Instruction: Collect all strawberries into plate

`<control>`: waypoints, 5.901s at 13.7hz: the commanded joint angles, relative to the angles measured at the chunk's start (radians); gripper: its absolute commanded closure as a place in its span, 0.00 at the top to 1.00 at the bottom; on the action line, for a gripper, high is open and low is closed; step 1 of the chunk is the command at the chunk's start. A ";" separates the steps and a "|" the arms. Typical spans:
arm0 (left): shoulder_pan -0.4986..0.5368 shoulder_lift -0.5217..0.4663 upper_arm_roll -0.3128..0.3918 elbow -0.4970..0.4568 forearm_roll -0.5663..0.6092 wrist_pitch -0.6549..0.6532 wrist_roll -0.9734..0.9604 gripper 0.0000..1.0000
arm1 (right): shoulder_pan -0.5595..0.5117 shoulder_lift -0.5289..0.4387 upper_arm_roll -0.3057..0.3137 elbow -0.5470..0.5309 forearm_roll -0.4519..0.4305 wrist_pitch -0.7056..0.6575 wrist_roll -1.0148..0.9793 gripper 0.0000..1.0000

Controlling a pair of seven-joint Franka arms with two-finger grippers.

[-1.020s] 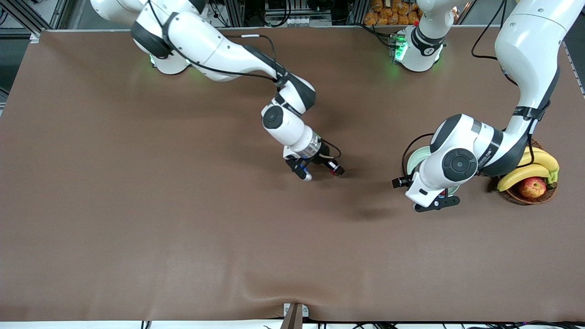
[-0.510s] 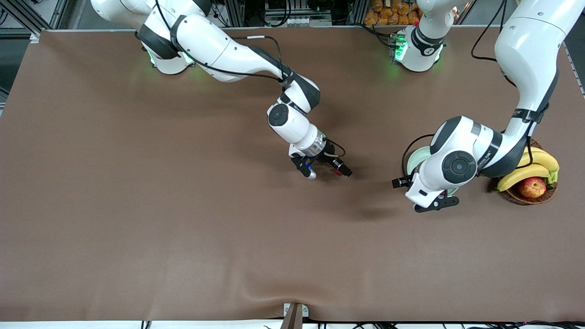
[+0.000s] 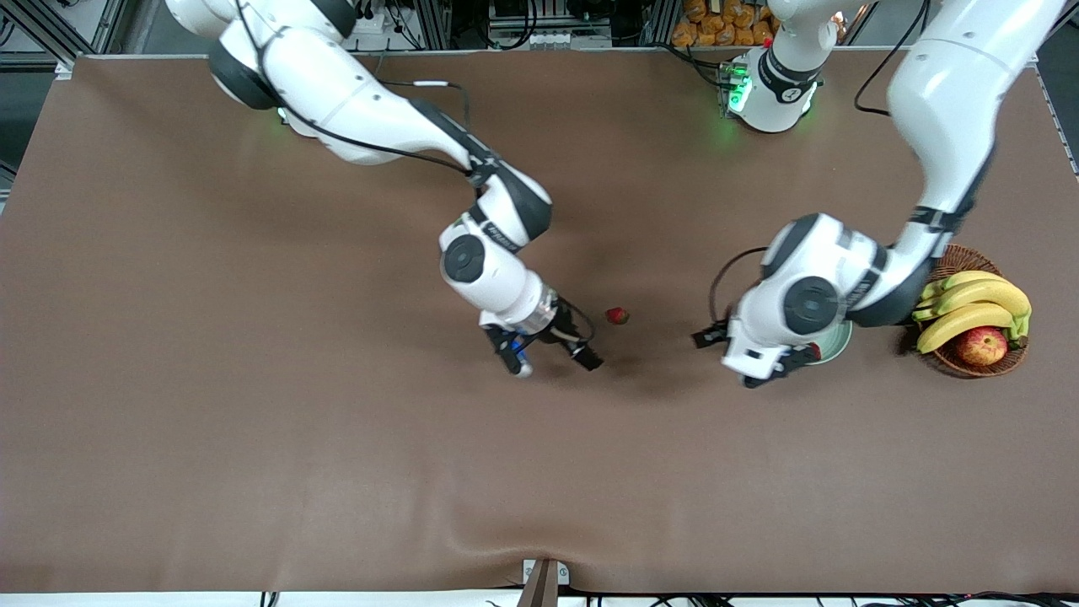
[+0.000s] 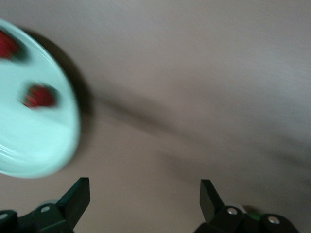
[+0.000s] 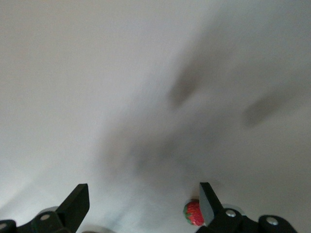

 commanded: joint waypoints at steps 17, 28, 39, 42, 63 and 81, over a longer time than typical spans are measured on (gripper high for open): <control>-0.312 0.125 0.112 -0.003 0.035 0.240 -0.672 1.00 | -0.464 -0.407 0.001 -0.034 -0.371 -0.785 -0.780 1.00; -0.325 0.137 0.122 0.002 0.037 0.241 -0.672 0.59 | -0.433 -1.029 -0.319 -0.582 -0.214 -0.757 -1.272 1.00; -0.204 0.035 0.109 0.010 0.138 0.099 -0.358 0.00 | -0.470 -0.895 -0.322 -0.288 -0.227 -0.945 -1.321 1.00; -0.074 -0.012 0.077 -0.045 0.133 0.044 -0.149 0.00 | -0.470 -0.891 -0.322 -0.285 -0.224 -0.943 -1.321 1.00; 0.231 0.002 -0.004 -0.081 0.126 -0.141 0.293 1.00 | -0.456 -0.895 -0.319 -0.268 -0.155 -0.890 -1.307 1.00; 0.295 -0.332 -0.096 0.327 -0.097 -0.524 0.609 1.00 | -0.456 -0.895 -0.319 -0.267 -0.156 -0.896 -1.310 1.00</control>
